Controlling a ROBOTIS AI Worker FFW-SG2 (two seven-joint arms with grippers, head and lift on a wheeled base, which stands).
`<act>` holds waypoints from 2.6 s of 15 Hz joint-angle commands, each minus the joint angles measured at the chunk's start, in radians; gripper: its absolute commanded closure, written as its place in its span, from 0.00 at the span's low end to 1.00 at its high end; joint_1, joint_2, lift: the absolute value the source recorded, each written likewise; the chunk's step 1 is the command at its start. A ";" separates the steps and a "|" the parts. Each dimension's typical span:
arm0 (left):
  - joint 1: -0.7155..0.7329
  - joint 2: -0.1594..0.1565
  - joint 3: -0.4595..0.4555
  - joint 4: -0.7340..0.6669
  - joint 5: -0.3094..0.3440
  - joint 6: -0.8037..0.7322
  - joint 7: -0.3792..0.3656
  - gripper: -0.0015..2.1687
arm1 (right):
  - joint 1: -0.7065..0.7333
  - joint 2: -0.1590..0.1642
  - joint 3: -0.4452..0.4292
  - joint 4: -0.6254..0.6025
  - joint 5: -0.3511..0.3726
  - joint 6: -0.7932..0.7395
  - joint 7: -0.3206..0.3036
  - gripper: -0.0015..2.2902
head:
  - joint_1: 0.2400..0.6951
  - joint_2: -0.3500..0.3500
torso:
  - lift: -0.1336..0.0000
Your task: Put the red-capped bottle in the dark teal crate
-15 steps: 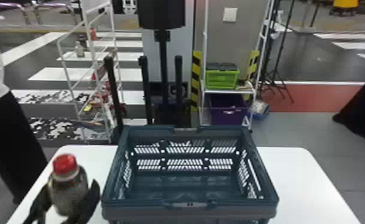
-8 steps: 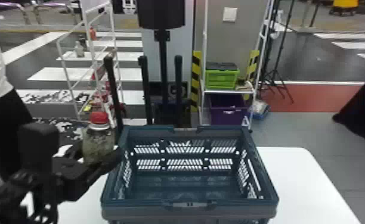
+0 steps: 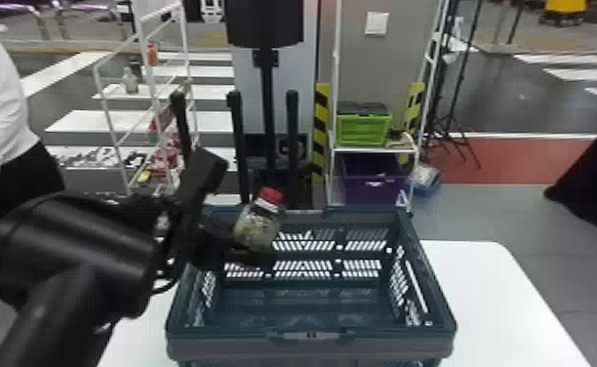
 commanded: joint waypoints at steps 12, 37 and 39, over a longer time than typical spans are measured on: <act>-0.354 -0.212 -0.341 1.021 -0.265 -0.650 -0.168 0.79 | 0.012 0.006 -0.008 0.023 -0.001 -0.071 0.000 0.07 | 0.57 0.50 | 1.00; 0.193 -0.080 0.199 -0.111 -0.039 -0.187 0.088 0.01 | 0.017 0.000 -0.019 0.006 -0.006 -0.059 0.000 0.07 | 0.57 0.50 | 1.00; 0.379 -0.074 0.288 -0.328 0.027 -0.190 0.208 0.01 | 0.017 -0.005 -0.019 0.006 -0.007 -0.059 0.000 0.07 | 0.57 0.50 | 1.00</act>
